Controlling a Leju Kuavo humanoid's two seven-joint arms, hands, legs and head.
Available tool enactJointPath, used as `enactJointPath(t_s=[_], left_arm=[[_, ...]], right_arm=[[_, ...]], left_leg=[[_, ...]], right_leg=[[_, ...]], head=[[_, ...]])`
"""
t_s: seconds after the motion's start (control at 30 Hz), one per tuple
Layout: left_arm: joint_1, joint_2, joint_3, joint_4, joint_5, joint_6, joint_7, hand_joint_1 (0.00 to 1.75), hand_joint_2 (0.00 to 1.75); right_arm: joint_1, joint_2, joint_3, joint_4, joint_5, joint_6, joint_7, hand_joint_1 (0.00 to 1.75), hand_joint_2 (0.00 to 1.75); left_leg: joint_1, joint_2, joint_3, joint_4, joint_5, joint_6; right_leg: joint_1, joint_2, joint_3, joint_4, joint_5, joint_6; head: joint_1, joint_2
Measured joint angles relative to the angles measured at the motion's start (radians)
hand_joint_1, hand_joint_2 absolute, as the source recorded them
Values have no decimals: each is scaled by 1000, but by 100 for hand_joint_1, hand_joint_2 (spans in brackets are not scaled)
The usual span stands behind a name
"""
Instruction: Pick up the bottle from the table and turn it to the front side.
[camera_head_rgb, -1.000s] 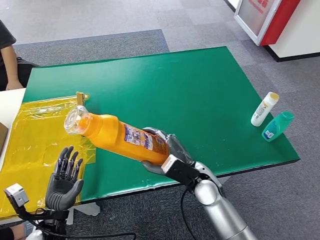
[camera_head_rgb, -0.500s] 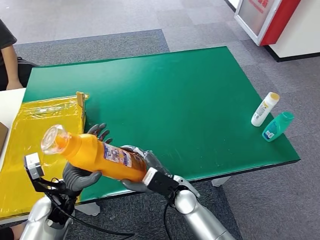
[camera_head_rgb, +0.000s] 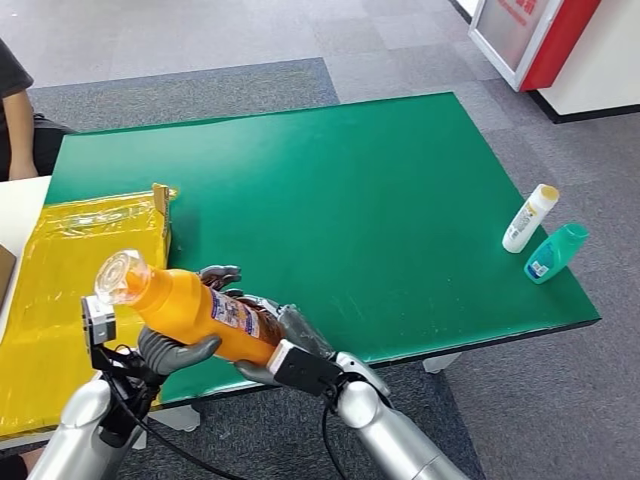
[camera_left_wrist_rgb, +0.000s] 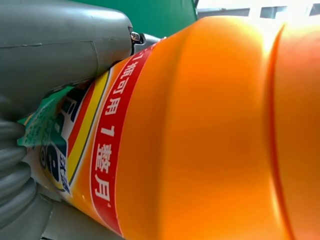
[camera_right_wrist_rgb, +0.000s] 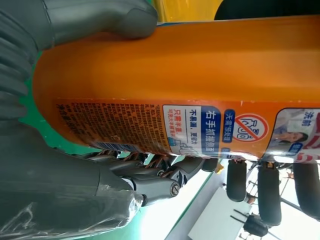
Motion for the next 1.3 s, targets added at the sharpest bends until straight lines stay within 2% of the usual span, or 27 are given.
enactJointPath(t_s=[0.23, 0.27, 0.37, 0.4, 0.5, 0.6, 0.67, 0.8, 0.93, 1.17, 1.23, 1.3], left_arm=[[-4, 5, -15, -5, -52, 56, 8, 175, 175], [-4, 4, -17, -9, -65, 68, 11, 175, 175], [-1, -1, -23, -30, -110, 107, 27, 175, 175], [0, -2, -25, -39, -130, 122, 33, 175, 175], [1, -3, -28, -71, -254, 195, 62, 175, 175], [-8, 5, -25, -116, -477, 291, 140, 175, 175], [-20, 18, -19, -141, -555, 310, 183, 175, 175], [-43, 47, -10, -174, -653, 319, 237, 175, 175], [-83, 116, -4, -179, -768, 311, 303, 175, 175], [-124, 195, 2, -179, -824, 288, 334, 175, 175], [-142, 232, -5, -175, -879, 255, 355, 175, 175], [-166, 292, -16, -157, -928, 198, 357, 175, 175]], right_arm=[[1, 0, 0, 15, 5, -9, 6, 175, 175], [2, 0, -1, 15, 7, -11, 8, 140, 175], [5, 0, -5, 15, 19, -16, 14, 9, 175], [6, 0, -6, 15, 22, -17, 16, 0, 175], [14, 0, -15, 10, 30, -24, 30, 0, 175], [33, -1, -49, -25, 30, -29, 55, 0, 175], [43, -4, -80, -55, 28, -23, 68, 0, 175], [60, -8, -127, -100, 28, -18, 76, 0, 175], [81, -15, -174, -135, 23, -24, 78, 0, 175], [99, -23, -216, -166, 20, -24, 77, 0, 175], [103, -24, -226, -172, 16, -23, 74, 0, 175], [109, -26, -240, -178, 10, -18, 66, 0, 175]], left_leg=[[0, 0, 0, 0, 0, 0], [0, 0, 0, 0, 0, 0], [0, 0, 0, 0, 0, 0], [0, 0, 0, 0, 0, 0], [0, 0, 0, 0, 0, 0], [0, 0, 0, 0, 0, 0], [0, 0, 0, 0, 0, 0], [0, 0, 0, 0, 0, 0], [0, 0, 0, 0, 1, -1], [0, 1, 0, 0, 1, -1], [0, 1, 0, 0, 1, -1], [0, 2, 0, 0, 1, -1]], right_leg=[[0, 0, 0, 0, 0, 0], [0, 0, 0, 0, 0, 0], [0, 0, 0, 0, 0, 0], [0, 0, 0, 0, 0, 0], [0, 0, 0, 0, 0, 0], [0, 0, 0, 0, 0, 0], [0, 0, 0, 0, 0, 0], [0, 0, 0, 0, 0, 0], [1, 0, -1, 0, 0, -1], [1, 1, -1, 0, 1, -1], [1, 1, -1, 0, 1, -1], [1, 2, -2, 0, 1, -1]], head=[[0, 0], [0, 0], [0, 0], [0, 0], [0, 0], [0, 0], [0, 0], [0, 0], [0, 0], [0, 0], [0, 0], [0, 0]])
